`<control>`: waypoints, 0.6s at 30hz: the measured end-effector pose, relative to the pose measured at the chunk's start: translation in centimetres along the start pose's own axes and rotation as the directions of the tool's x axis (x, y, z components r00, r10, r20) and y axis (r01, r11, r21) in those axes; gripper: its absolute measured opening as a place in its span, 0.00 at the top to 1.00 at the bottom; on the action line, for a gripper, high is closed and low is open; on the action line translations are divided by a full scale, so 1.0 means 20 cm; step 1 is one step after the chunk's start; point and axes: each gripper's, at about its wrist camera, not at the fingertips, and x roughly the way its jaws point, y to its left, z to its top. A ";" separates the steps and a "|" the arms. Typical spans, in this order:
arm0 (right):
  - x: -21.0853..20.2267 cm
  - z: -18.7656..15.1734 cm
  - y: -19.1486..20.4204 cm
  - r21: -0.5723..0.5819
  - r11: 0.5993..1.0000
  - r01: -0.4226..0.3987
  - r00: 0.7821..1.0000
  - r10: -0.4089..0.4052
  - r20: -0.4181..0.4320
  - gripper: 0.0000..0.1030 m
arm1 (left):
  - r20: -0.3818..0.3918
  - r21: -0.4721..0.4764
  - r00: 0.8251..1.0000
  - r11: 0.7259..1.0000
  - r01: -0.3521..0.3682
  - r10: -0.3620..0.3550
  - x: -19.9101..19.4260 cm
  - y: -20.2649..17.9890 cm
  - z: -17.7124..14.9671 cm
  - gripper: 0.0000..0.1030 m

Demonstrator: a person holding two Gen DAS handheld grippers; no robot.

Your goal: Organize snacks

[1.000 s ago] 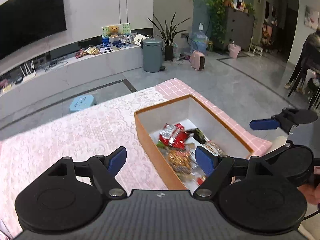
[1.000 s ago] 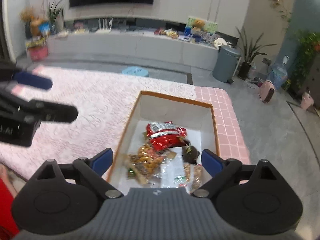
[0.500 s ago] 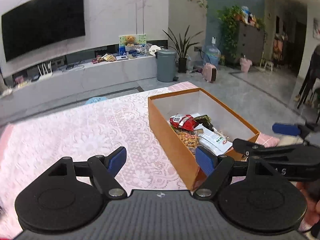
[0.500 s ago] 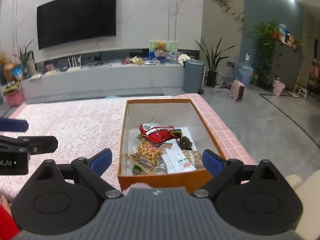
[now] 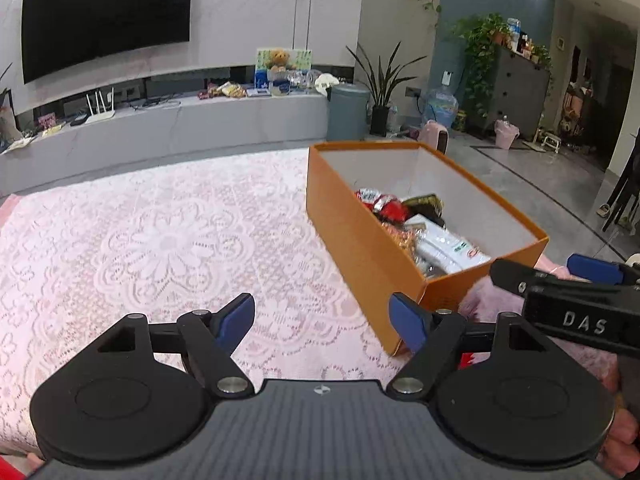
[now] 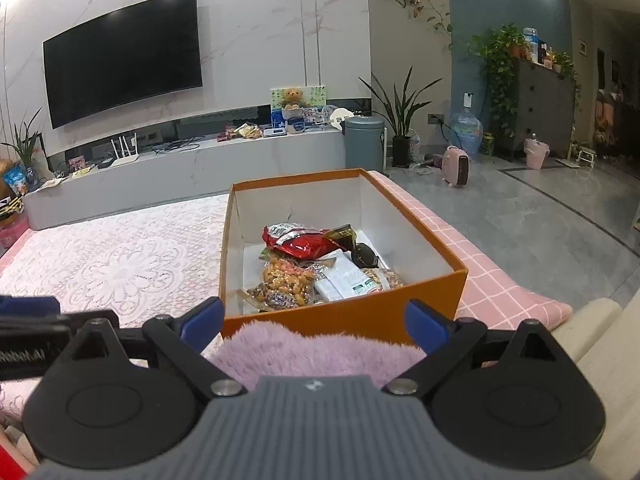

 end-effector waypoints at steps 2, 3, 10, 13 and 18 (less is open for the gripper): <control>0.01 -0.02 0.01 -0.005 1.000 0.000 1.000 0.000 0.006 0.08 | -0.010 -0.007 1.000 1.000 -0.002 0.002 0.01 0.01 -0.01 0.13; 0.01 -0.02 0.01 -0.010 1.000 -0.005 1.000 0.005 0.007 0.08 | -0.017 -0.012 1.000 1.000 -0.003 0.003 0.01 0.01 -0.01 0.13; 0.01 -0.05 0.04 -0.042 0.999 0.015 1.000 -0.014 0.018 0.08 | -0.044 -0.019 0.999 0.999 -0.033 0.032 0.01 0.03 -0.01 0.13; 0.00 -0.05 0.05 -0.048 0.999 0.020 0.999 -0.019 0.026 0.08 | -0.048 -0.028 0.998 0.999 -0.033 0.032 0.01 0.04 -0.01 0.13; 0.01 -0.06 0.05 -0.050 0.999 0.017 1.000 -0.016 0.024 0.08 | -0.044 -0.021 0.998 0.999 -0.046 0.045 -0.01 0.02 -0.01 0.13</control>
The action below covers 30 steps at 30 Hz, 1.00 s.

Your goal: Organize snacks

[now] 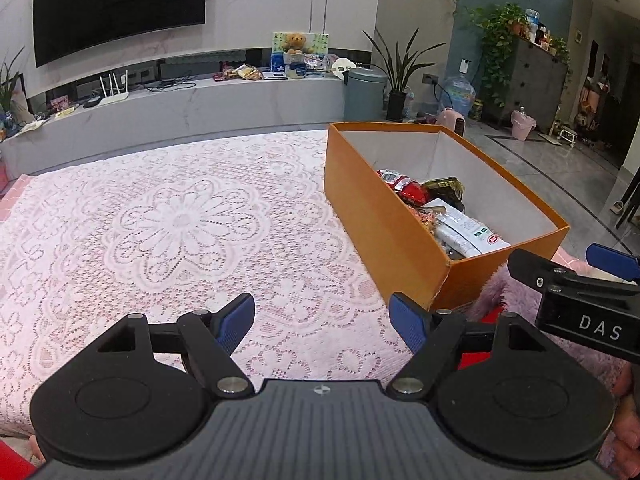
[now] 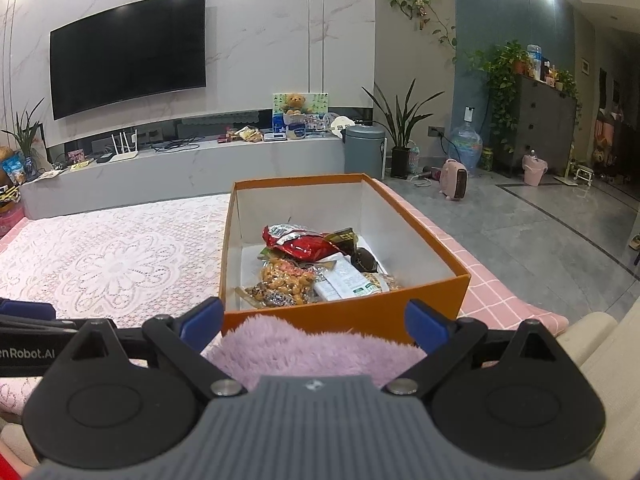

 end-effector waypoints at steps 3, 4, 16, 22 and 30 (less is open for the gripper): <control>0.00 0.00 0.00 -0.004 1.000 0.002 1.000 -0.002 0.001 0.08 | 0.000 -0.001 1.000 1.000 -0.003 0.003 0.00 0.00 0.00 0.13; 0.00 0.00 0.00 -0.005 1.000 0.003 1.000 -0.003 0.003 0.08 | 0.001 -0.003 1.000 1.000 -0.002 0.002 0.00 0.00 0.00 0.13; 0.00 0.00 0.01 -0.013 1.000 0.005 1.000 -0.005 0.005 0.08 | 0.011 -0.018 1.000 1.000 -0.002 0.002 -0.01 0.01 0.00 0.13; 0.00 -0.01 0.01 -0.012 1.000 0.006 1.000 -0.006 0.009 0.08 | 0.012 -0.033 1.000 0.999 0.009 -0.008 -0.02 0.01 0.01 0.13; -0.01 -0.01 0.01 -0.013 1.000 0.008 1.000 -0.008 0.013 0.08 | 0.011 -0.035 1.000 0.999 0.007 -0.007 -0.02 0.01 0.01 0.13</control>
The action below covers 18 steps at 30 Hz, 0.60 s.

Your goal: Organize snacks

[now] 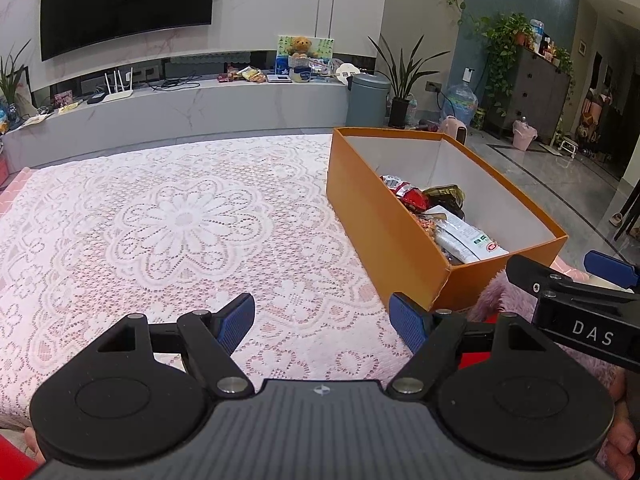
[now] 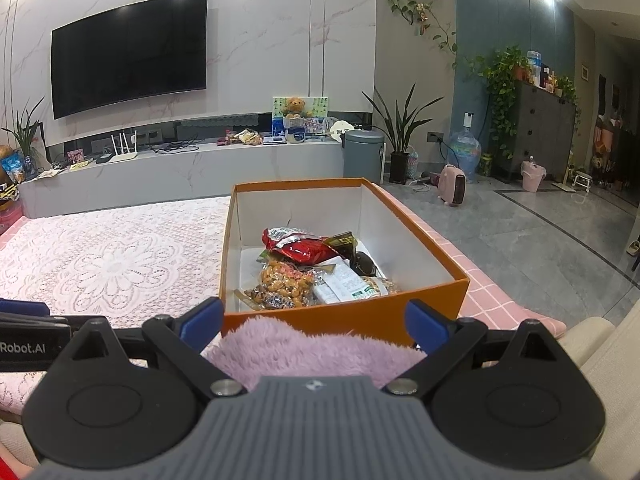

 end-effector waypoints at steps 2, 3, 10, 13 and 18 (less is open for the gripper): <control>0.00 0.00 0.00 0.001 1.000 -0.001 1.000 0.001 0.001 0.08 | 0.002 -0.003 1.000 1.000 0.000 0.000 0.00 0.00 0.00 0.13; 0.00 0.00 0.00 0.001 1.000 -0.001 1.000 0.001 0.001 0.08 | 0.001 -0.003 1.000 1.000 -0.001 0.001 0.00 0.00 0.00 0.13; 0.00 0.00 0.00 0.000 1.000 0.000 1.000 0.000 0.001 0.08 | -0.007 0.004 1.000 1.000 -0.009 0.009 0.00 0.01 0.00 0.13; 0.00 0.00 0.00 -0.001 1.000 -0.001 1.000 0.001 0.000 0.08 | -0.008 0.005 1.000 1.000 -0.010 0.010 -0.01 0.00 0.00 0.13; 0.00 0.00 0.00 0.000 1.000 0.000 1.000 0.000 0.000 0.08 | -0.008 0.015 1.000 1.000 -0.015 0.016 -0.01 -0.01 0.00 0.13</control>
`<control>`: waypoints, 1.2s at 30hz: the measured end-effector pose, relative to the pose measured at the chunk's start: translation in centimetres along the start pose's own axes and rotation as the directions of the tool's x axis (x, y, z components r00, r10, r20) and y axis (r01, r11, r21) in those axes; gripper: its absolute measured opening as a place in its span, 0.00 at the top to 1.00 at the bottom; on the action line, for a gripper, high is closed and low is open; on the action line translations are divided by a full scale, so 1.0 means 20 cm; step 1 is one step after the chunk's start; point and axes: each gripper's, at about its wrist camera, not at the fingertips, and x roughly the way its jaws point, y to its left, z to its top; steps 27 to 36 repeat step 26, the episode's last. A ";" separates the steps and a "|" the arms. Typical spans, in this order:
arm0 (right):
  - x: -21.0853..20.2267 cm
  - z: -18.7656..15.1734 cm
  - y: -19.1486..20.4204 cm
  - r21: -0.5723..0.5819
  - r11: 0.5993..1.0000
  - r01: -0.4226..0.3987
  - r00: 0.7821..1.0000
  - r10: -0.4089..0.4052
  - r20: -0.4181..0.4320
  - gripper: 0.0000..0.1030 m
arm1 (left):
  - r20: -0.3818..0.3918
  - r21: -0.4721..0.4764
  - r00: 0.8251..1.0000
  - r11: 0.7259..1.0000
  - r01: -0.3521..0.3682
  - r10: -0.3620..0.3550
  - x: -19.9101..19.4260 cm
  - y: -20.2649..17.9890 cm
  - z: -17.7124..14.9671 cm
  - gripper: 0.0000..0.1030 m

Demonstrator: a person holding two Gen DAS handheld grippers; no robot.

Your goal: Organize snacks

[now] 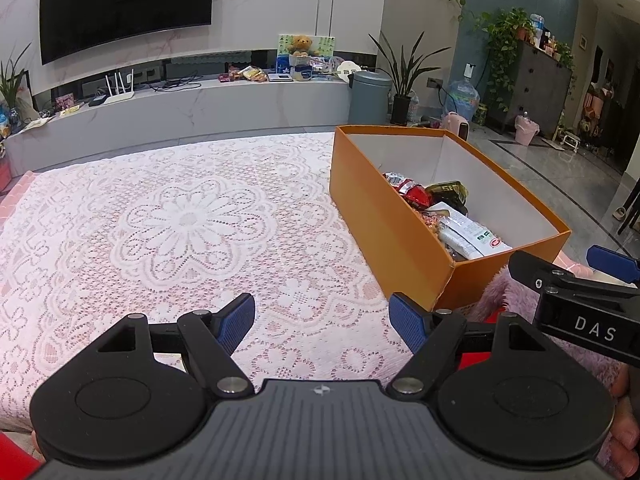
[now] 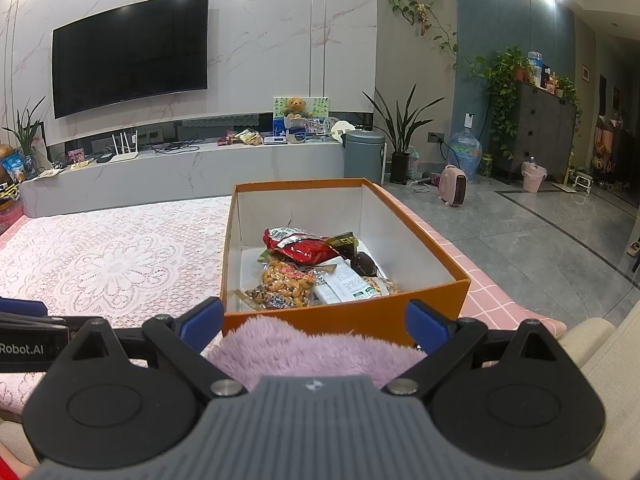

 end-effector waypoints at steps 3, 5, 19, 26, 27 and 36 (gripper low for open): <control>0.00 0.00 0.00 -0.001 1.000 0.000 1.000 0.000 -0.002 0.08 | -0.004 0.000 1.000 1.000 -0.001 0.001 0.00 0.00 0.00 0.13; 0.00 0.00 0.00 -0.001 1.000 -0.001 1.000 0.001 -0.003 0.08 | -0.007 -0.006 1.000 1.000 0.005 -0.005 0.00 0.00 0.00 0.13; 0.00 0.00 0.00 -0.002 1.000 -0.001 1.000 0.001 -0.003 0.08 | -0.016 0.002 1.000 1.000 0.018 -0.018 0.01 0.00 0.00 0.13; 0.00 0.00 0.00 -0.002 1.000 -0.003 1.000 0.003 -0.004 0.08 | 0.000 0.010 1.000 1.000 0.020 -0.020 0.00 -0.01 0.00 0.13; 0.00 0.00 0.00 -0.002 1.000 -0.003 1.000 0.003 -0.004 0.08 | 0.000 0.010 1.000 1.000 0.020 -0.020 0.00 -0.01 0.00 0.13; 0.00 0.00 0.00 -0.002 1.000 -0.003 1.000 0.003 -0.004 0.08 | 0.000 0.010 1.000 1.000 0.020 -0.020 0.00 -0.01 0.00 0.13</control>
